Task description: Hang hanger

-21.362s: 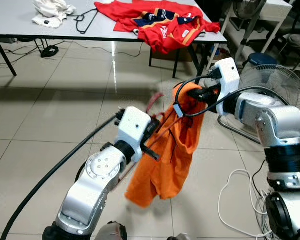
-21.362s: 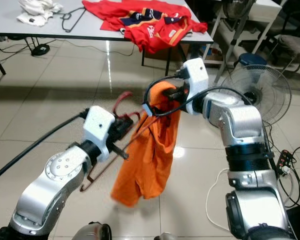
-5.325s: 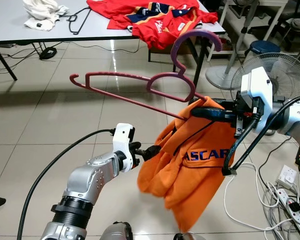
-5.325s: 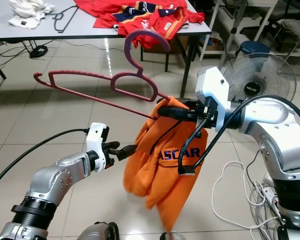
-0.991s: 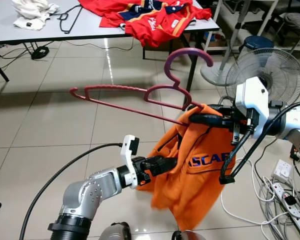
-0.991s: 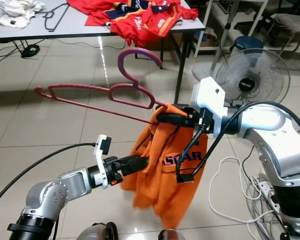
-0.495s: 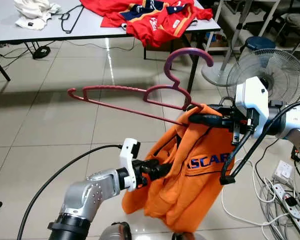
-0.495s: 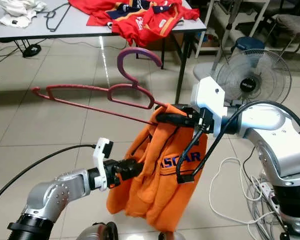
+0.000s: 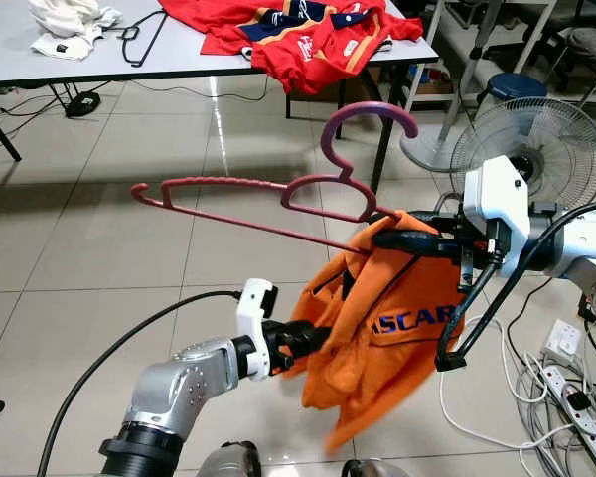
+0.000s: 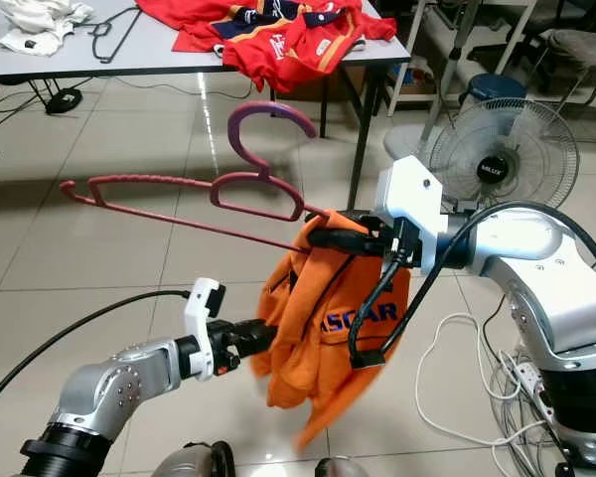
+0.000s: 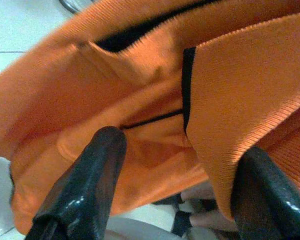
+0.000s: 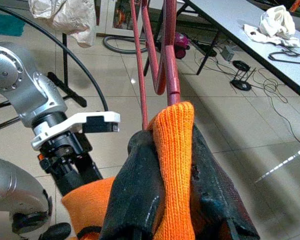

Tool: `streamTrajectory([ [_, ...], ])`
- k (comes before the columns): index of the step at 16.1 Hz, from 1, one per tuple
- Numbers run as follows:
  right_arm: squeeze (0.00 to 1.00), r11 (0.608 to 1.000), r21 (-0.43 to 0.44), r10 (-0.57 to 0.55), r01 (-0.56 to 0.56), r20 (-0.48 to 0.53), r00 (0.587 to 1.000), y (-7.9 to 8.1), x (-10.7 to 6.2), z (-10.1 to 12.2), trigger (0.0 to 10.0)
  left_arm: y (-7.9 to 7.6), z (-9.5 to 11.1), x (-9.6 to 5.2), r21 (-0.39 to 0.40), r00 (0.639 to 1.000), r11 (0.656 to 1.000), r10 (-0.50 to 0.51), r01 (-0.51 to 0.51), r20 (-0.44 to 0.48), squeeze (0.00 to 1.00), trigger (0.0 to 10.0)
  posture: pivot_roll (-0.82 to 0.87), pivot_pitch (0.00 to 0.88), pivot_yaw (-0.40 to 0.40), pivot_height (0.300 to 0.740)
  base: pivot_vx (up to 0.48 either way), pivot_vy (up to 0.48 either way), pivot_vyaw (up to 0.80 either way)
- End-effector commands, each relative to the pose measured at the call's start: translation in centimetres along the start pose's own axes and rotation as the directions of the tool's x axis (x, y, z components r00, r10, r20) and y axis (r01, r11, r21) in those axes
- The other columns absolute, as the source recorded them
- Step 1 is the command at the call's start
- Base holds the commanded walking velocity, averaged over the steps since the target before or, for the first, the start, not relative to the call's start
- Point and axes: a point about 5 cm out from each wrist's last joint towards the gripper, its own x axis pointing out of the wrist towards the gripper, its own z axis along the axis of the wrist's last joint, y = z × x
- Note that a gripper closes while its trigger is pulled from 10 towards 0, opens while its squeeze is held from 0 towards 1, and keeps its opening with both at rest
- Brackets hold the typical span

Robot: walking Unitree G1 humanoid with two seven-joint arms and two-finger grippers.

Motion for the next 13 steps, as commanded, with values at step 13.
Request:
streamTrajectory([
  [13,0.00,0.998,-0.056,-0.013,0.014,0.020,1.000,-0.32,-0.28,0.85,10.0,1.33,0.77,-0.12,-0.036,0.995,0.995,0.090,-0.088,0.052,0.00,0.0,-0.12,0.092,0.000,0.740,0.000,0.000,0.00],
])
